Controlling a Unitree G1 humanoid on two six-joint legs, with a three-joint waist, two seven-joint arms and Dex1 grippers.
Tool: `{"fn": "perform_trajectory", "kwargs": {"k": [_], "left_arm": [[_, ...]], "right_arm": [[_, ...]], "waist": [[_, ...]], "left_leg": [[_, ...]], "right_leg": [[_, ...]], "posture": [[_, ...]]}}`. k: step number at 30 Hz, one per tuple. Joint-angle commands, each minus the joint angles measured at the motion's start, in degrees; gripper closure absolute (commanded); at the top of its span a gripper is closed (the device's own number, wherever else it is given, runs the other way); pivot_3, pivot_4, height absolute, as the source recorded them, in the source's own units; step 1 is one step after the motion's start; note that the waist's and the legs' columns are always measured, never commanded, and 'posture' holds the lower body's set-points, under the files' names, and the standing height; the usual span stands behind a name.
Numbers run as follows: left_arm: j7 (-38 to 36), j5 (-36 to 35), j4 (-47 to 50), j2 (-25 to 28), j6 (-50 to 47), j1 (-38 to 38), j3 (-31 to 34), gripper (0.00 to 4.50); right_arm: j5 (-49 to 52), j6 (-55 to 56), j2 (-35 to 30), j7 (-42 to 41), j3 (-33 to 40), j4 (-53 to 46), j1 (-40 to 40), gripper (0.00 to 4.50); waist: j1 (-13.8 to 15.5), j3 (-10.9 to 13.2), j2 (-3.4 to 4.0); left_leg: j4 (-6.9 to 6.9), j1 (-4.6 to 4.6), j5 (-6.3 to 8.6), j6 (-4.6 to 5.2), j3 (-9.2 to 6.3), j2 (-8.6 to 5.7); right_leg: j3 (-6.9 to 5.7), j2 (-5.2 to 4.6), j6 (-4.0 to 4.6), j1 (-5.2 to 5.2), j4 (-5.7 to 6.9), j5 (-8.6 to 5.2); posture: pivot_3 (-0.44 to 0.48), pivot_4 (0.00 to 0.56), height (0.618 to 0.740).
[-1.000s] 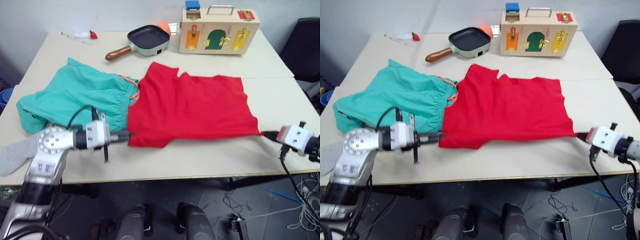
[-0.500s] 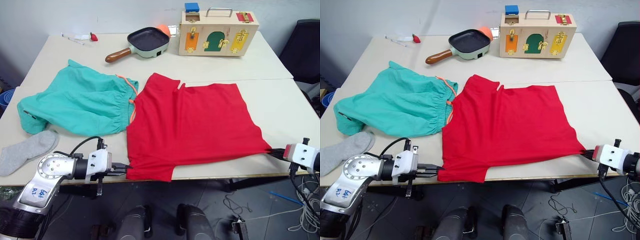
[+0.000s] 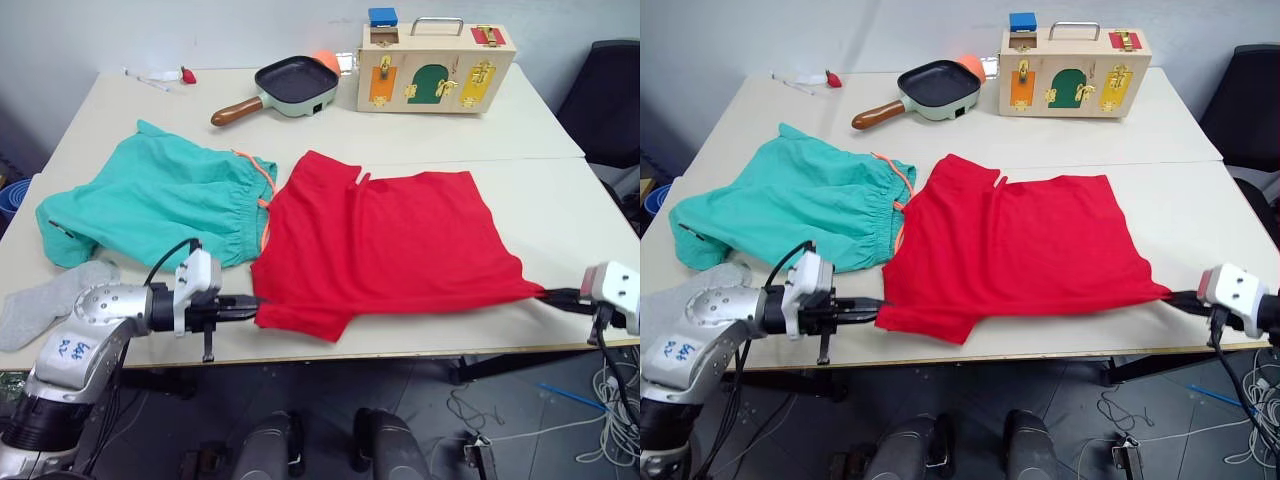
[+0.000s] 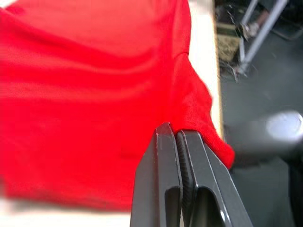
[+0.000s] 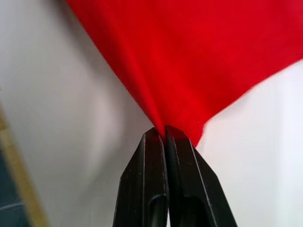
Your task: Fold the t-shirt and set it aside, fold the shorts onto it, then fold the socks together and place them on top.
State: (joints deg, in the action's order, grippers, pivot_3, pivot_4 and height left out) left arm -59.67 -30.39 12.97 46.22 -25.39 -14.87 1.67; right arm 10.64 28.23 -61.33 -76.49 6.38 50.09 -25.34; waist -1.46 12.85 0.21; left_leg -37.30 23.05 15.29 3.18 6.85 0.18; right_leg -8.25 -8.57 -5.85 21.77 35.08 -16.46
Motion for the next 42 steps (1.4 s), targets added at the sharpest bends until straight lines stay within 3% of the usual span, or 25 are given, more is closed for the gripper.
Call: {"fn": "perform_trajectory", "kwargs": {"k": [1, 12, 13, 16, 22, 23, 25, 27, 30, 33, 36, 42], "left_arm": [[2.4, 3.4, -3.6, -0.6, -0.1, -2.3, -0.5, 4.5], [5.2, 3.7, -5.3, -2.4, -4.7, -1.7, 0.2, 4.5], [5.7, 3.3, -5.3, -2.8, -5.5, -1.7, 0.5, 4.5], [8.3, 2.7, -5.3, -4.4, -7.0, -2.0, 2.3, 3.85], [13.6, 3.4, -5.3, -7.3, -1.5, -0.3, 8.7, 2.05], [12.8, 2.0, -4.4, -7.5, -1.0, 0.1, 10.0, 2.05], [8.3, 0.4, -2.0, -6.9, 2.2, 1.7, 11.1, 2.02], [2.6, 0.8, 0.0, -5.0, 6.0, 3.7, 9.7, 2.02], [-3.4, 5.4, 0.9, -2.4, 12.1, 5.9, 4.3, 2.63], [-5.1, 7.9, 0.6, -3.0, 14.7, 5.4, -0.5, 3.57], [-6.7, 11.0, -0.6, -3.3, 17.7, 4.4, -4.8, 4.48], [-6.1, 17.1, -6.7, -7.7, 21.2, -0.6, -12.0, 4.48]], "right_arm": [[-2.4, -2.2, 0.0, 2.4, -0.6, 2.2, -3.7, 4.48], [-4.4, -6.2, 5.6, 7.2, -0.9, 3.3, -8.0, 4.48], [-3.4, -6.7, 6.1, 7.4, 0.0, 2.9, -8.1, 4.29], [-1.0, -8.4, 6.3, 7.9, 2.3, 1.5, -8.1, 3.52], [7.8, -17.2, 5.0, 5.5, 9.7, -5.4, -4.5, 1.54], [10.2, -20.6, 5.3, 3.4, 10.3, -9.5, -2.4, 1.54], [13.6, -25.2, 6.0, 0.8, 10.7, -18.6, 2.6, 1.75], [14.0, -26.3, 6.6, -0.1, 9.7, -25.7, 7.0, 2.38], [11.3, -24.0, 8.1, 0.1, 6.8, -32.3, 11.3, 3.43], [9.7, -23.3, 10.2, 2.3, 5.2, -34.5, 12.1, 4.48], [8.0, -21.8, 11.6, 3.9, 3.9, -33.5, 11.7, 4.5], [4.9, -18.2, 13.2, 6.3, 2.4, -28.7, 9.8, 4.5]], "waist": [[-0.1, 0.0, 0.01], [0.1, 0.0, 0.0], [0.1, 0.0, 0.0], [0.0, 0.0, 0.0], [0.0, 0.0, -0.01], [0.1, 0.0, 0.0], [0.2, 0.0, -0.01], [0.2, 0.0, -0.01], [0.2, 0.0, -0.01], [0.4, 0.0, 0.0], [0.8, 0.0, 0.0], [1.5, 0.0, 0.01]], "left_leg": [[0.0, 0.0, 0.0, -0.01, 0.01, 0.01], [-0.04, 0.08, -0.04, 0.02, 0.09, 0.0], [-0.04, 0.08, -0.04, 0.03, 0.09, -0.01], [-0.05, 0.07, -0.04, 0.03, 0.09, 0.0], [-0.04, 0.07, -0.04, 0.03, 0.08, 0.01], [-0.04, 0.08, -0.04, 0.03, 0.08, 0.02], [-0.03, 0.08, -0.04, 0.03, 0.05, 0.04], [-0.01, 0.1, -0.02, 0.03, 0.05, 0.04], [0.01, 0.07, 0.23, -0.26, 0.09, 0.01], [0.01, 0.05, 0.3, -0.28, 0.14, 0.0], [0.0, 0.09, 0.3, -0.27, 0.2, -0.01], [-0.04, 0.13, 0.11, 0.05, 0.29, -0.02]], "right_leg": [[-0.01, 0.02, 0.01, 0.02, 0.01, 0.0], [0.0, 0.03, 0.01, 0.05, 0.01, -0.01], [0.01, 0.02, 0.01, 0.05, 0.01, -0.01], [0.02, 0.02, 0.01, 0.04, 0.02, -0.01], [0.02, 0.02, 0.0, 0.04, 0.04, 0.0], [0.01, 0.02, 0.0, 0.04, 0.04, -0.01], [-0.02, 0.02, 0.0, 0.02, 0.05, 0.0], [-0.03, 0.01, 0.0, 0.02, 0.03, 0.0], [-0.01, -0.02, -0.01, 0.03, -0.12, 0.0], [0.02, -0.02, -0.01, 0.05, -0.1, 0.0], [0.13, -0.02, -0.01, 0.17, -0.03, 0.01], [0.16, 0.02, -0.01, 0.25, 0.02, 0.01]], "posture": [[0.0, 0.15, 0.74], [0.0, 0.15, 0.74], [0.0, 0.15, 0.74], [0.0, 0.15, 0.74], [0.0, 0.15, 0.74], [0.0, 0.15, 0.74], [0.0, 0.15, 0.74], [0.0, 0.15, 0.74], [0.0, 0.15, 0.74], [0.0, 0.15, 0.74], [0.0, 0.15, 0.74], [0.0, 0.15, 0.74]]}}
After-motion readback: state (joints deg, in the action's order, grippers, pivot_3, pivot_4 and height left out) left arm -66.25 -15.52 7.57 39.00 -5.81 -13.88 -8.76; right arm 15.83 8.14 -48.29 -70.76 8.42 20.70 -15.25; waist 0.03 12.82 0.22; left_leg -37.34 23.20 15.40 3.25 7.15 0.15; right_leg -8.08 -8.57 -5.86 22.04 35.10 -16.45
